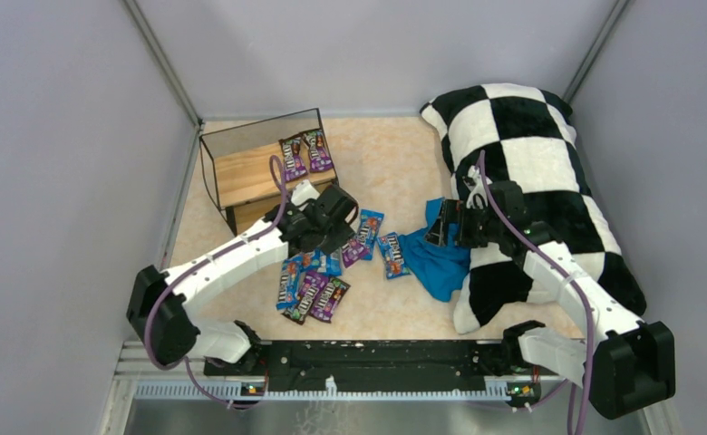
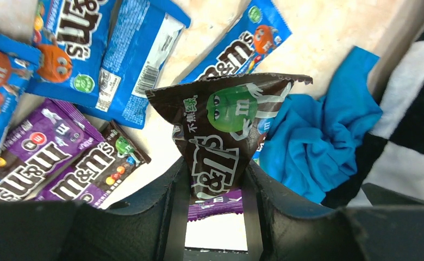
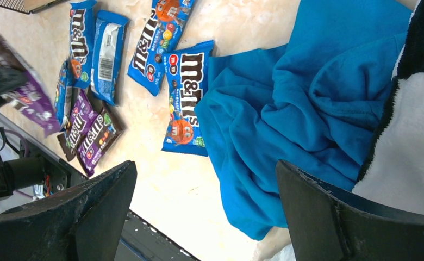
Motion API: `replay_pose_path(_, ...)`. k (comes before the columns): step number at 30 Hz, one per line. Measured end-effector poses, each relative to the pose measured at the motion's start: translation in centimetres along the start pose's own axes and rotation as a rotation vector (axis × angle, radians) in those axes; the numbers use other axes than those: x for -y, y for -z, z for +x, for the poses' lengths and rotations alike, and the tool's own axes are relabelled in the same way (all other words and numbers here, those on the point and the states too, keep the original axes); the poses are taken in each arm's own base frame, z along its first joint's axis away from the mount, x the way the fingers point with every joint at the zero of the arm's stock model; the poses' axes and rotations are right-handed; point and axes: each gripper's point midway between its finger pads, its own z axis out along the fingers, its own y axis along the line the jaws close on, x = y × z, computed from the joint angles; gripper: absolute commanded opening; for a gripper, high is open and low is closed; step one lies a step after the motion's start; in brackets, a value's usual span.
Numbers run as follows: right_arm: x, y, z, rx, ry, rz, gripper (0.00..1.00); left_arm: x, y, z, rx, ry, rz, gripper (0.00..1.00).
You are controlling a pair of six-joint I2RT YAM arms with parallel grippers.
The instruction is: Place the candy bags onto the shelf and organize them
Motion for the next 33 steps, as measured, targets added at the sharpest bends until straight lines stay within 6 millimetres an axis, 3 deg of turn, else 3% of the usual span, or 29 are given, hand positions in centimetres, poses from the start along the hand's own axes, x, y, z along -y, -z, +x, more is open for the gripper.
replay_pose_path(12, -0.2, 0.3, -0.2, 0.011, -0.005, -0.004, 0.99, -1.2, 4.9, -4.9, 0.147, -0.202, 0.068, 0.41)
replay_pose_path(19, 0.0, 0.0, 0.4, -0.003, -0.017, -0.004, 0.99, -1.8, 7.0, -11.2, 0.245, -0.259, 0.030, 0.40)
replay_pose_path(23, 0.1, -0.1, 0.6, -0.011, -0.019, 0.000, 0.99, -3.1, 7.4, -16.1, 0.296, -0.283, -0.028, 0.39)
replay_pose_path(27, 0.2, -0.1, 0.6, -0.010, -0.019, 0.002, 0.99, -2.8, 7.3, -20.4, 0.330, -0.342, -0.073, 0.40)
replay_pose_path(33, 0.4, -0.3, 0.9, -0.017, -0.021, 0.006, 0.99, -3.6, 3.6, -25.4, 0.300, -0.407, -0.154, 0.40)
